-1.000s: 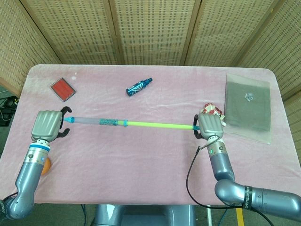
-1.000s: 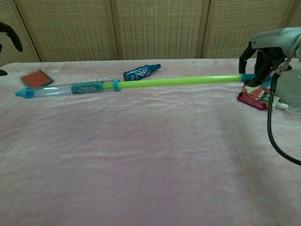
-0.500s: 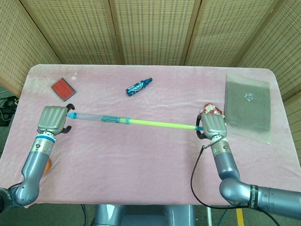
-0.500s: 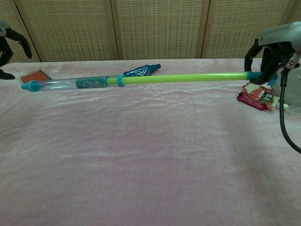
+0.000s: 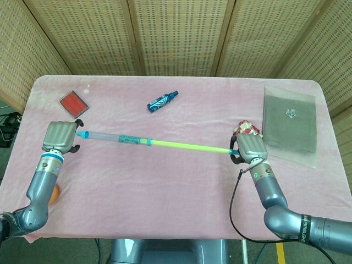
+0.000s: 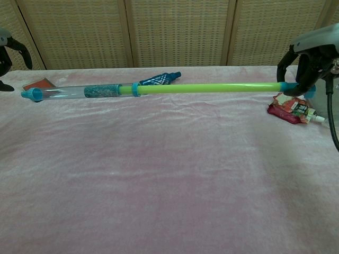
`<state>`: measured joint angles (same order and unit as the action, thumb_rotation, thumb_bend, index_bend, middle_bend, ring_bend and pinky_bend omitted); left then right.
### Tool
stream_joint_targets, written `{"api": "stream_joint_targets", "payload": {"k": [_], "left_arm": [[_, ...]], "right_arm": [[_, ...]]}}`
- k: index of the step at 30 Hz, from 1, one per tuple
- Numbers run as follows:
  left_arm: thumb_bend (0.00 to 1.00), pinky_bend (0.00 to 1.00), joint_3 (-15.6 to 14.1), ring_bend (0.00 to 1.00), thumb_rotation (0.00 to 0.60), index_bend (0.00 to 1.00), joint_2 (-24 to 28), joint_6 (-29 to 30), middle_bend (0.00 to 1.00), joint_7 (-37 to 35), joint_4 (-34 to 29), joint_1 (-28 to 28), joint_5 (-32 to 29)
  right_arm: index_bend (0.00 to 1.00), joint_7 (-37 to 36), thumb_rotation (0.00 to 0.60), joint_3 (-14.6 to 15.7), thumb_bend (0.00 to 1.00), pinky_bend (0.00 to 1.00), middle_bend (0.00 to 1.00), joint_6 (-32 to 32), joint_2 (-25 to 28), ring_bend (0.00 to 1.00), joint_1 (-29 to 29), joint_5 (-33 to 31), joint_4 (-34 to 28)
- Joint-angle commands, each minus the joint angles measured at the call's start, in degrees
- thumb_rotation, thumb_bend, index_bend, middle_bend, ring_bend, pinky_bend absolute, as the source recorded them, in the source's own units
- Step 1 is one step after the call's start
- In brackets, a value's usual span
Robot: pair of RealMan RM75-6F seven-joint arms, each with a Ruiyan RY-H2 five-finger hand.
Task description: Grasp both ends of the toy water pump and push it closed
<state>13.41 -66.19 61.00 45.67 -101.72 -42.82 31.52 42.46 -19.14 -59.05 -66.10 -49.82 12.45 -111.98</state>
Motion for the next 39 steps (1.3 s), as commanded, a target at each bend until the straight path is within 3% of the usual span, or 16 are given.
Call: {"api": "stream_joint_targets", "payload": {"k": [1,12,39], "left_arm": [[0.28,0.6,-0.42,0.65,0.6,0.28,0.0,-0.08,0.73,-0.62,0.76,-0.57,-0.31],[0.28,0.6,-2.52,0.65,0.6,0.33,-1.8,-0.67,0.72,-0.93,3.84,-2.48,-1.75],[0.28,0.6,-4.62,0.65,0.6,0.32,-4.33,-0.66,0.7,-1.23,6.95,-5.26,-3.19]], "right_arm": [[0.9,-1.22,0.6,0.79,0.63,0.89,1.0,1.04,0.88,1.0,-0.45,0.17,0.14],[0.9,-4.38,0.6,2.72,0.63,0.89,1.0,3.99,4.13,1.0,-2.02,-0.77,-0.76],[0.9,-11.61,0.6,7.07,0.64,0.89,1.0,12.35,9.86,1.0,-4.6,-0.85,-0.58]]}}
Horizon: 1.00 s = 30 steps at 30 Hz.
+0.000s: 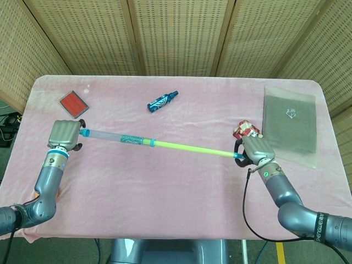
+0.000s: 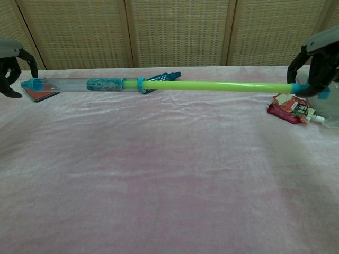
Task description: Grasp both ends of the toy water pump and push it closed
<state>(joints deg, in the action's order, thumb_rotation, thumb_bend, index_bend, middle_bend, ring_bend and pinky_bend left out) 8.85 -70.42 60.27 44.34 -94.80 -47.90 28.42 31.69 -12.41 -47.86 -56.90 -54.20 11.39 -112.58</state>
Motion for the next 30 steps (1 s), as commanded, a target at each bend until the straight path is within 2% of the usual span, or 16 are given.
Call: {"api": "stream_joint_targets", "payload": {"k": [1,11,18,20,30], "left_arm": [[0.28,0.6,-0.08,0.65,0.6,0.32,-0.15,0.11,0.7,0.14,0.05,-0.26,-0.16],[0.29,0.6,-0.33,0.63,0.6,0.33,-1.07,0.51,0.68,0.16,0.34,-1.14,-0.55],[0.43,0.6,-0.61,0.63,0.6,0.43,-1.76,0.59,0.68,0.32,0.44,-1.6,-0.86],[0.45,0.6,-0.76,0.63,0.6,0.45,-1.98,0.58,0.68,0.38,0.52,-1.67,-0.84],[0.45,0.6,-1.23,0.63,0.6,0.5,-2.52,0.47,0.68,0.0,1.02,-1.84,-1.14]], "right_arm": [[0.9,-1.14,0.6,0.41,0.64,0.89,1.0,1.56,0.86,1.0,-0.27,0.29,0.03],[0.9,-4.85,0.6,2.23,0.64,0.89,1.0,6.67,3.06,1.0,-1.19,2.26,0.56],[0.9,-6.74,0.6,3.5,0.64,0.89,1.0,7.44,3.32,1.0,-1.93,3.32,1.06],[0.9,-7.15,0.6,3.76,0.64,0.89,1.0,7.57,3.34,1.0,-2.1,3.47,1.1],[0.9,-9.34,0.6,5.24,0.64,0.89,1.0,7.67,4.23,1.0,-3.47,4.21,0.53]]}}
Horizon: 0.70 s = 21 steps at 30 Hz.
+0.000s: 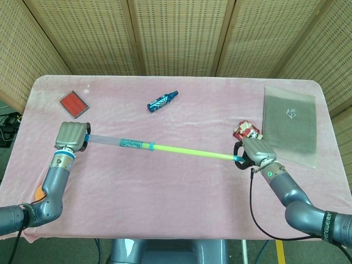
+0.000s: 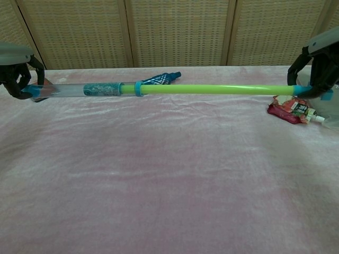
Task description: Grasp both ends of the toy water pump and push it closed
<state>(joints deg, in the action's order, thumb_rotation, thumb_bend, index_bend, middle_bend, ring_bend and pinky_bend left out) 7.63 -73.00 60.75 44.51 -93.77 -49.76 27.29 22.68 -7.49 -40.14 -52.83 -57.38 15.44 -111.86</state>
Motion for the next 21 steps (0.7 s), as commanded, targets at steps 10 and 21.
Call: {"api": "stream_joint_targets", "payload": {"k": [10,21], "left_arm": [[0.45,0.6,-0.04,0.63,0.6,0.5,1.23,0.17,0.68,-1.95,-1.91,0.49,2.03],[0.45,0.6,-0.19,0.63,0.6,0.5,2.18,1.16,0.68,-3.47,-5.89,0.92,5.61]], "right_arm": [[0.9,-1.13,0.6,1.78,0.64,0.89,1.0,-1.29,-0.31,1.0,-1.76,0.6,-1.23],[0.9,-0.56,0.6,3.24,0.64,0.89,1.0,-4.09,-2.42,1.0,-3.59,0.3,-2.66]]}}
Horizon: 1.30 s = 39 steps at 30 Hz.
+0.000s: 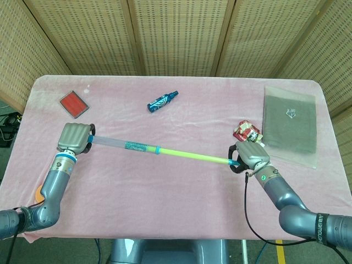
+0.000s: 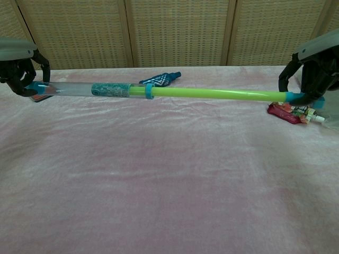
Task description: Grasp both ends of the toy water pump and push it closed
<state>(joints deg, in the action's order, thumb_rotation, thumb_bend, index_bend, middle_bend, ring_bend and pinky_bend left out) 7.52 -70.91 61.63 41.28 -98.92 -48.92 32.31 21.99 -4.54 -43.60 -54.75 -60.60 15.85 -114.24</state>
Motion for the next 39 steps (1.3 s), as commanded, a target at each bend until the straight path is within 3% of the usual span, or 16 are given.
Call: {"api": "stream_joint_targets", "payload": {"k": [1,14,39], "left_arm": [[0.45,0.6,-0.15,0.63,0.6,0.5,0.1,0.36,0.68,-0.26,-1.03,0.09,0.77],[0.45,0.6,-0.71,0.63,0.6,0.5,-1.23,2.07,0.68,0.83,-5.17,-0.49,2.2],[0.45,0.6,-2.63,0.63,0.6,0.5,-7.82,6.68,0.68,4.6,-9.13,-0.87,3.08]], "right_arm": [[0.9,0.16,0.6,0.38,0.64,0.89,1.0,-0.9,-0.68,1.0,-0.52,-0.15,-0.36],[0.9,0.44,0.6,0.95,0.64,0.89,1.0,-3.85,-4.21,1.0,-1.91,-0.13,-0.67],[0.9,4.41,0.6,1.14,0.64,0.89,1.0,-9.61,-15.7,1.0,-4.11,0.68,2.53]]}}
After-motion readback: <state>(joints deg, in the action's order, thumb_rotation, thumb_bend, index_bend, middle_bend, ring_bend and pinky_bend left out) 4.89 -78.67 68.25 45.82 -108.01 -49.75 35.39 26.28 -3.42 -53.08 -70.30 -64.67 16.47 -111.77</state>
